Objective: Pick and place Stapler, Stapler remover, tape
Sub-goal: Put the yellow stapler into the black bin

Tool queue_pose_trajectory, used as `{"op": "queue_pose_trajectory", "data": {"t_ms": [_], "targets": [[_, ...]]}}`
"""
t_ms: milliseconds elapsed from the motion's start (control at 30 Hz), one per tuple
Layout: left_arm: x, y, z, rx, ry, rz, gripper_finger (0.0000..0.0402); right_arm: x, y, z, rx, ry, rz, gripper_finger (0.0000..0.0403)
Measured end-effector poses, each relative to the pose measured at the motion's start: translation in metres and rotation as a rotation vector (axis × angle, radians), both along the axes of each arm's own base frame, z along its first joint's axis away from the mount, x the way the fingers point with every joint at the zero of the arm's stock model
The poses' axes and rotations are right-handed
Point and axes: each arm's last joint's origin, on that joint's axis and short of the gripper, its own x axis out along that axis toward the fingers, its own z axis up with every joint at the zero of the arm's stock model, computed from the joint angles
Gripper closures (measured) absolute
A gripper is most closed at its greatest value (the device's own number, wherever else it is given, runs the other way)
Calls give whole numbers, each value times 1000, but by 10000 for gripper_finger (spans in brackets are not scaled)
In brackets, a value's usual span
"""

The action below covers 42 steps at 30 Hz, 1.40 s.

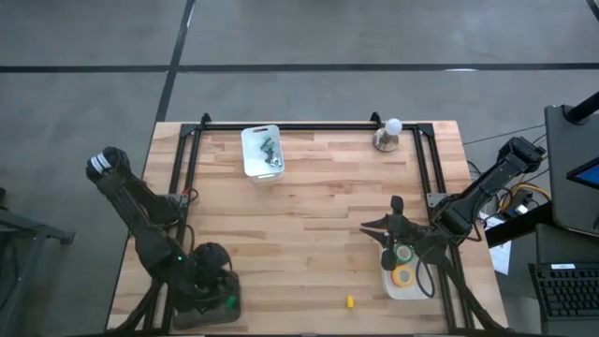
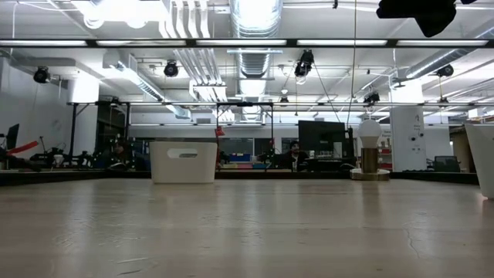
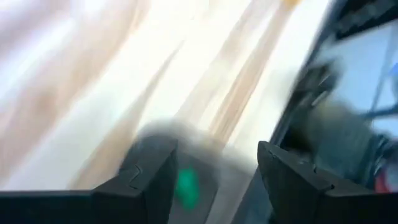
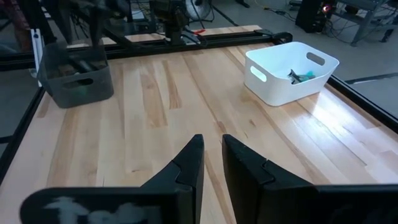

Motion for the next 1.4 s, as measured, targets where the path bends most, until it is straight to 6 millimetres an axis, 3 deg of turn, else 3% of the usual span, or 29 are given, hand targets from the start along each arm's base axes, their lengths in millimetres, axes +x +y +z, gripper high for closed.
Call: {"op": "queue_pose_trajectory", "data": {"t_ms": [167, 400, 633, 867, 1200, 1400], "targets": [[26, 2, 20, 280, -320, -55, 182, 0, 0, 0, -4, 1, 2, 349], [85, 4, 6, 649, -460, -347, 182, 0, 0, 0, -14, 6, 5, 351], [133, 22, -7, 596, -527, -300, 182, -2, 3, -11, 95, 78, 125, 350], [165, 35, -37, 814, -450, -535, 182, -5, 5, -23, 139, 153, 221, 349], [236, 34, -39, 691, -553, -817, 181, -6, 4, -25, 148, 158, 214, 348], [267, 29, -56, 749, -568, -968, 183, -6, 4, -26, 147, 163, 212, 354]]}}
